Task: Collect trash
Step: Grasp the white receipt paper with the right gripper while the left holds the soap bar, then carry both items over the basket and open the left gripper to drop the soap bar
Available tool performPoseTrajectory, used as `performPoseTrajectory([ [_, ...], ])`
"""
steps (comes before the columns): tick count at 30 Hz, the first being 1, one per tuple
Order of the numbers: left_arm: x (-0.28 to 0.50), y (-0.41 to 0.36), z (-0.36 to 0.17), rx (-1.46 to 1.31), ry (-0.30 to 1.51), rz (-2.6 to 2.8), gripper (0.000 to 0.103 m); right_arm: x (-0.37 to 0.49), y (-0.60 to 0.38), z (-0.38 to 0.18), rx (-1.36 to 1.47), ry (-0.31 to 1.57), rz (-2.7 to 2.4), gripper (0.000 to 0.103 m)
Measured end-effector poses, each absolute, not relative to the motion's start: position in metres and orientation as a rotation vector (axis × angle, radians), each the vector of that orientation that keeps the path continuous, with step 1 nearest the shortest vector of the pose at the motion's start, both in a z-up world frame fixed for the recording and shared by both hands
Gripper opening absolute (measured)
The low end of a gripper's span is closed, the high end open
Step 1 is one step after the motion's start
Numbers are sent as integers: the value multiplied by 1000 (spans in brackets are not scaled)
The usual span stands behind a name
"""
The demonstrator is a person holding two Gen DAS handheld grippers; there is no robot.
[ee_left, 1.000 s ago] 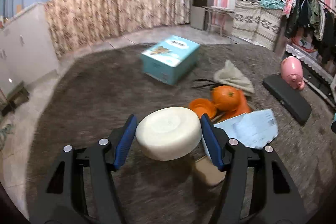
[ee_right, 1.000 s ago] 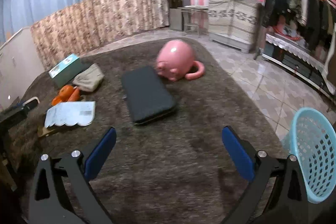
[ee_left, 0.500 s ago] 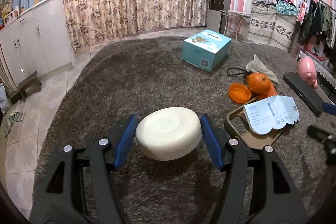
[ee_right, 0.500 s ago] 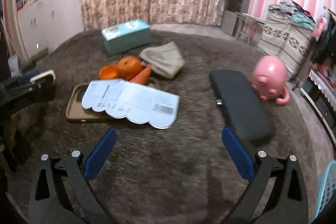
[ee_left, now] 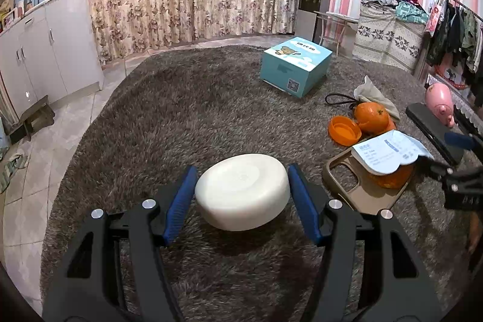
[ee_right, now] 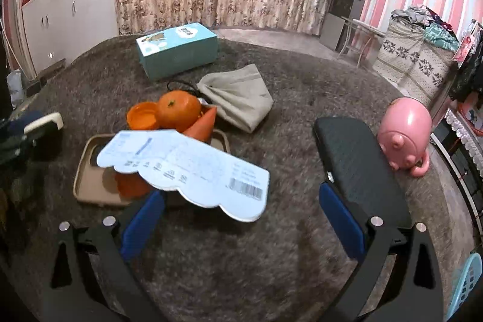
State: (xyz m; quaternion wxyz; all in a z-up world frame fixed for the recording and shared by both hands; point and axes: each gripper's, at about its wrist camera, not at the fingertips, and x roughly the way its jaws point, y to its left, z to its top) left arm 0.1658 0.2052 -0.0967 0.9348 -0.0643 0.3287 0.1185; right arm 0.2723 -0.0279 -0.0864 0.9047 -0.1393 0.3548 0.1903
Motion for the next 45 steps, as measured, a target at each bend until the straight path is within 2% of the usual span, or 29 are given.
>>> performPoseTrajectory([
  [3, 166, 205, -98, -139, 674, 240, 61, 275, -21, -85, -298, 724, 416, 89],
  [5, 167, 205, -98, -142, 676, 237, 61, 275, -16, -87, -324, 729, 442, 65],
  [6, 168, 204, -98, -143, 677, 236, 61, 276, -14, -88, -334, 736, 454, 60],
  [8, 168, 204, -98, -140, 678, 236, 61, 274, -12, -89, -351, 741, 474, 39],
  [9, 169, 204, -98, -139, 680, 234, 61, 273, -12, -89, -357, 739, 480, 35],
  [10, 169, 203, -98, -137, 685, 235, 61, 273, -12, -89, -362, 733, 477, 26],
  [16, 173, 205, -99, -142, 692, 231, 61, 267, -30, -70, -332, 678, 463, 5],
  [20, 174, 205, -99, -139, 692, 230, 61, 258, -61, -51, -238, 665, 458, 1],
  [30, 172, 176, -79, -110, 643, 192, 61, 225, -166, -26, -12, 640, 346, 1],
  [39, 185, 73, -30, -40, 541, 35, 61, 193, -269, -10, 111, 570, 94, 1],
  [45, 197, -8, -9, 2, 508, -92, 61, 175, -332, -2, 96, 531, -110, 1],
])
